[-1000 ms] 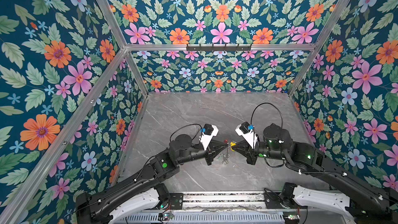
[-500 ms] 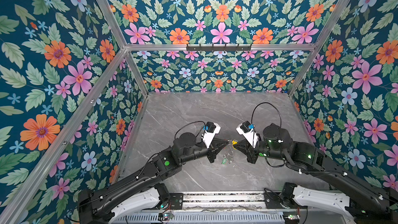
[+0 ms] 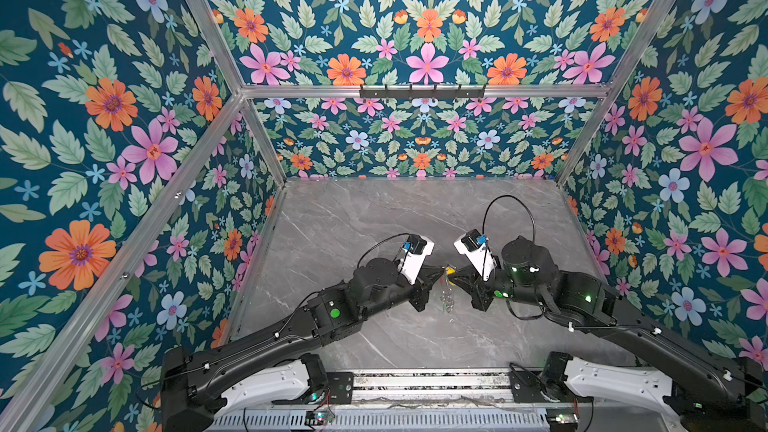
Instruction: Remove the keys from the keyring
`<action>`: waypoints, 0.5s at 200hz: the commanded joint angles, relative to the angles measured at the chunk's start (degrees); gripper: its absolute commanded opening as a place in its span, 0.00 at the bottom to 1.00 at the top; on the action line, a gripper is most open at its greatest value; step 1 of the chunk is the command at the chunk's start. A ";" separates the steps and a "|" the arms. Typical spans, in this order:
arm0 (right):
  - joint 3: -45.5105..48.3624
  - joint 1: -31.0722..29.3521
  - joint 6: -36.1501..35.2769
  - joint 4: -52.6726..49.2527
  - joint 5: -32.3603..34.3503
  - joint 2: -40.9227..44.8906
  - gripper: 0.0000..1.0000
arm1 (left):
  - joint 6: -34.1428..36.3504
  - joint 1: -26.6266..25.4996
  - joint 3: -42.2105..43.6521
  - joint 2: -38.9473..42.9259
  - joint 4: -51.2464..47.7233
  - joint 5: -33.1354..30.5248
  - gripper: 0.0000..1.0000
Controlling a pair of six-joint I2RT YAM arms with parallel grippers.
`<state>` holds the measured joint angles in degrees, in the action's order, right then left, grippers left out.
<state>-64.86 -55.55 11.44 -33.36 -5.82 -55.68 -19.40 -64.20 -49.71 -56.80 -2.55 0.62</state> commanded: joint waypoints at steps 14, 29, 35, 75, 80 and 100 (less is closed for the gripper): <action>-2.55 -0.17 0.68 5.86 -5.48 -0.09 0.00 | 0.52 -0.71 -0.33 -1.38 -8.97 -10.16 0.00; -4.48 -0.17 0.97 5.19 -7.50 -1.59 0.00 | 1.42 -1.89 -0.80 -2.54 -9.28 -11.46 0.00; -5.41 -0.18 1.03 4.66 -8.22 -2.34 0.00 | 1.64 -2.30 -0.82 -2.88 -9.26 -11.84 0.00; -11.96 -0.17 2.10 -1.08 -11.40 -7.94 0.00 | 2.72 -2.51 3.30 0.44 -2.63 -8.62 0.00; -12.44 -0.15 2.38 -1.46 -11.40 -8.34 0.00 | 2.80 -2.50 4.04 1.25 -1.32 -8.33 0.00; -13.09 -0.36 2.89 -1.57 -12.13 -9.00 0.00 | 3.21 -2.53 7.59 4.51 4.59 -6.32 0.00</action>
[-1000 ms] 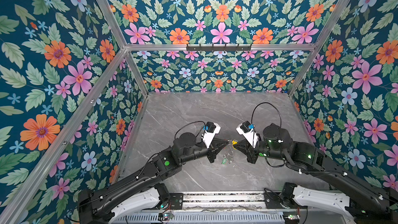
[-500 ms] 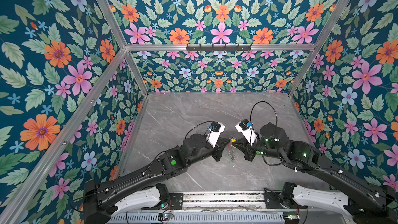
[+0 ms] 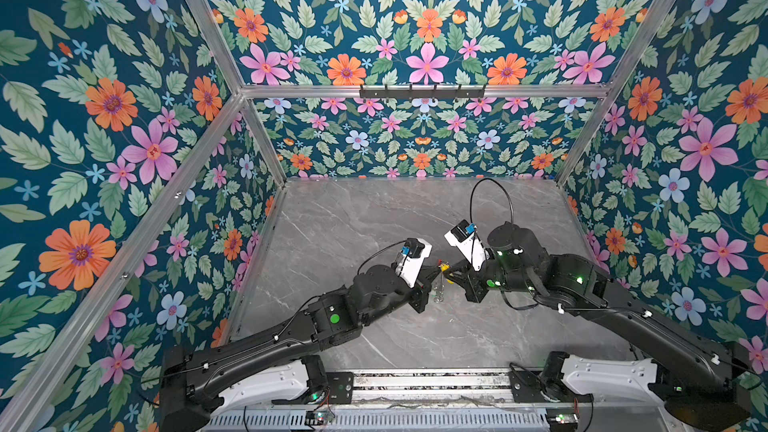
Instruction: Remove the keys from the keyring
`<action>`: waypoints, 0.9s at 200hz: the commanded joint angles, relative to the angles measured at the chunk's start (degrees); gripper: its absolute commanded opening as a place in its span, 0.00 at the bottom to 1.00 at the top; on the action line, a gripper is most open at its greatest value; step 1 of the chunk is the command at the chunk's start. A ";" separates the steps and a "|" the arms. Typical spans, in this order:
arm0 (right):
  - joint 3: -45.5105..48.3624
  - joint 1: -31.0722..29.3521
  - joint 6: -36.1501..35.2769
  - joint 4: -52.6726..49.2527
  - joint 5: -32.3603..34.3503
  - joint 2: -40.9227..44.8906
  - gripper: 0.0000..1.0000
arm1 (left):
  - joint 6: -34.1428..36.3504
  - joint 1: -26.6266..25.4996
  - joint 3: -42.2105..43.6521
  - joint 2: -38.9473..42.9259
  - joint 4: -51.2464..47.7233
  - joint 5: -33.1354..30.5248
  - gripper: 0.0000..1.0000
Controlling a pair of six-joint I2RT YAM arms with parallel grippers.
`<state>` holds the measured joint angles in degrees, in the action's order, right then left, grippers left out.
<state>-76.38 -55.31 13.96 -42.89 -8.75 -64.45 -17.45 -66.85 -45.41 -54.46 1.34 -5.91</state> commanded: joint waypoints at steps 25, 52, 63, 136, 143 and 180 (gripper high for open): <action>-2.99 -1.57 0.21 7.42 -8.38 -0.64 0.00 | 1.86 0.13 7.03 5.09 7.90 0.75 0.00; -5.45 -2.90 -0.97 5.24 -5.53 -1.84 0.04 | 3.09 0.14 9.40 5.41 14.14 0.73 0.00; -6.57 -4.18 -1.91 4.43 -3.29 -2.32 0.04 | 3.37 0.14 10.52 5.37 17.20 1.00 0.00; -15.20 -9.12 -4.79 -2.03 6.59 -7.67 0.10 | 4.80 0.07 18.30 5.21 36.34 1.91 0.00; -16.22 -9.72 -5.02 -2.79 8.09 -8.38 0.11 | 4.86 0.13 18.88 4.92 38.10 2.21 0.00; -20.25 -11.87 -5.23 -5.34 14.27 -11.16 0.13 | 6.00 0.13 22.28 4.17 47.51 3.27 0.00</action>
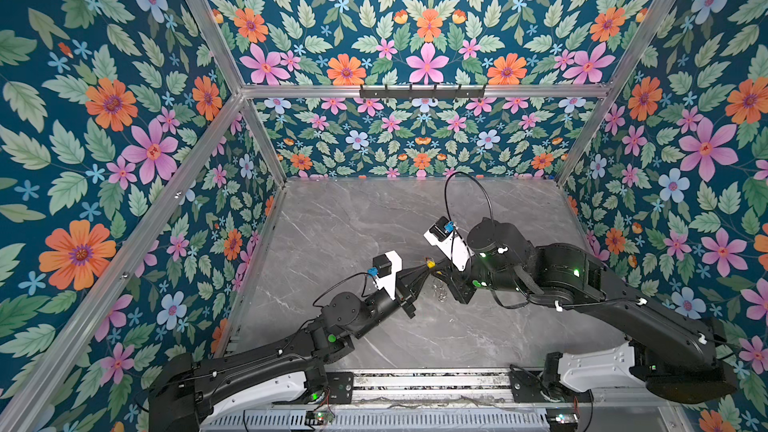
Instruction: Remove the keys from the keyring
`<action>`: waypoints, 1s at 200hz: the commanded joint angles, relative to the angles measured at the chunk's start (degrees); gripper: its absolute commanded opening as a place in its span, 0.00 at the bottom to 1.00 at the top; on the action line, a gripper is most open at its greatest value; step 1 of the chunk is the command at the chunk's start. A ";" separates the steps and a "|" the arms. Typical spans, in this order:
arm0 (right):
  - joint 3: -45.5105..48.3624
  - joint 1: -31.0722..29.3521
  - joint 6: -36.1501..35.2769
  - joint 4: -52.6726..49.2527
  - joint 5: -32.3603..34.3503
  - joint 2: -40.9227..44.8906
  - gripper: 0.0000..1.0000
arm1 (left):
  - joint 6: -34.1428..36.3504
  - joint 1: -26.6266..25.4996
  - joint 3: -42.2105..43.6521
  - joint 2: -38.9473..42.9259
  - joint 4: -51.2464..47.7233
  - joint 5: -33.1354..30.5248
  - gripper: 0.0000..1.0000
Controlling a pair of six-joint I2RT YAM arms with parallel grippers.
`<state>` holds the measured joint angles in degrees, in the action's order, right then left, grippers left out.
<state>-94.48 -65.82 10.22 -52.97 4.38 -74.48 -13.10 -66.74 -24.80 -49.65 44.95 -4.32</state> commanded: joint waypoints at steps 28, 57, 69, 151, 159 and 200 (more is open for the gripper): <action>-4.41 -3.69 -2.10 3.54 6.19 -3.05 0.15 | 2.48 0.03 3.12 -1.69 10.23 2.86 0.00; -5.30 -4.39 -1.43 3.72 7.20 -3.93 0.15 | 3.13 0.01 3.31 -2.72 13.55 4.50 0.00; -5.43 -4.52 -1.25 3.84 7.04 -4.05 0.16 | 3.19 0.03 3.83 -2.91 14.98 4.84 0.00; 4.28 -5.23 -2.29 12.64 7.09 4.52 0.35 | 3.87 -0.05 3.77 -0.23 12.50 6.82 0.00; 6.54 -5.20 -2.42 13.91 8.18 6.33 0.36 | 3.81 0.03 3.75 0.75 11.33 7.14 0.00; 21.52 6.02 0.45 23.67 -13.04 17.55 0.44 | 2.53 0.03 -0.11 5.26 -2.15 11.15 0.00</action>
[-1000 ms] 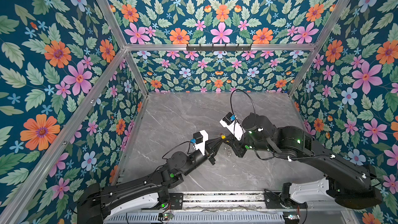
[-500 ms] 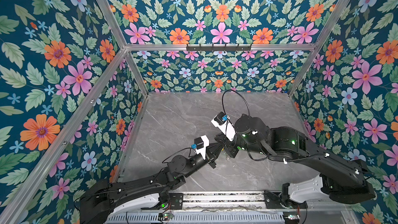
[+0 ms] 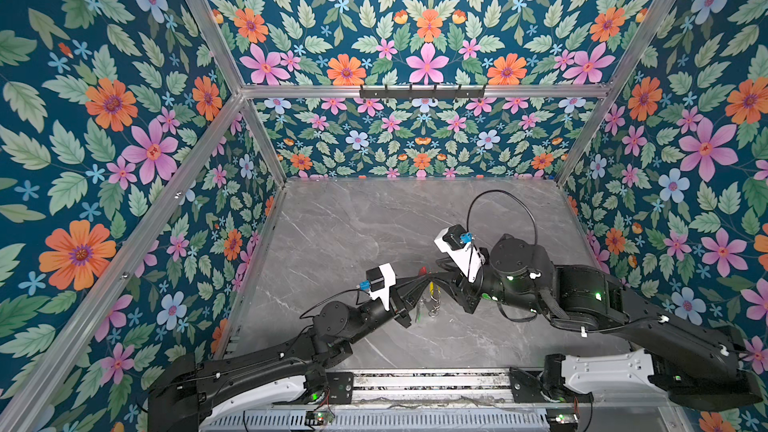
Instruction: Remove the keys from the keyring
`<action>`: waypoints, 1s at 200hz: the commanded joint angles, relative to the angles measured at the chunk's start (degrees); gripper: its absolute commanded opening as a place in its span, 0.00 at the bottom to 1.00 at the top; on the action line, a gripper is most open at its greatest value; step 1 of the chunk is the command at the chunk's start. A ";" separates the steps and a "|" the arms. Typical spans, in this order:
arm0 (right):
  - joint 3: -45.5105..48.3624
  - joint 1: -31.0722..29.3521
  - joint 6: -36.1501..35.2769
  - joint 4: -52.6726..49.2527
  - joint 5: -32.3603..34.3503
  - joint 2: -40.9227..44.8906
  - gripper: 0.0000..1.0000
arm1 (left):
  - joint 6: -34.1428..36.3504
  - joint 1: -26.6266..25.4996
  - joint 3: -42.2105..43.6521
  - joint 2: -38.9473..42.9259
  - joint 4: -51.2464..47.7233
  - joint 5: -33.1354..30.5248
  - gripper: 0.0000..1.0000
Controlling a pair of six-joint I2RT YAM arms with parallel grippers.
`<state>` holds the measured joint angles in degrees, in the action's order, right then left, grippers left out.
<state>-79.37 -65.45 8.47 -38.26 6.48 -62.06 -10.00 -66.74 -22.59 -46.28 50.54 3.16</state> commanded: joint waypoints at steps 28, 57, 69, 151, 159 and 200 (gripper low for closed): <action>12.48 11.93 2.95 13.34 -29.69 9.41 0.50 | -3.51 0.03 -6.07 3.64 -18.23 7.62 0.00; 15.68 13.84 2.83 15.61 -34.56 10.21 0.51 | -6.20 -0.04 -10.72 4.17 -28.33 11.45 0.00; 16.53 13.91 2.30 16.08 -36.05 10.21 0.49 | -7.12 -0.01 -12.20 4.44 -31.70 11.88 0.00; 19.62 16.63 3.20 20.66 -43.94 11.24 0.32 | -9.38 0.02 -15.58 6.55 -41.14 12.31 0.00; 19.70 16.63 3.37 20.92 -44.58 11.10 0.32 | -9.47 0.02 -15.71 6.53 -41.14 12.14 0.00; 19.96 16.67 4.00 21.46 -46.04 9.94 0.30 | -9.60 0.01 -16.50 5.86 -41.57 11.61 0.00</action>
<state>-59.42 -48.77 11.77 -19.11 -37.41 -51.70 -19.38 -66.74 -38.15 -40.16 8.86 15.00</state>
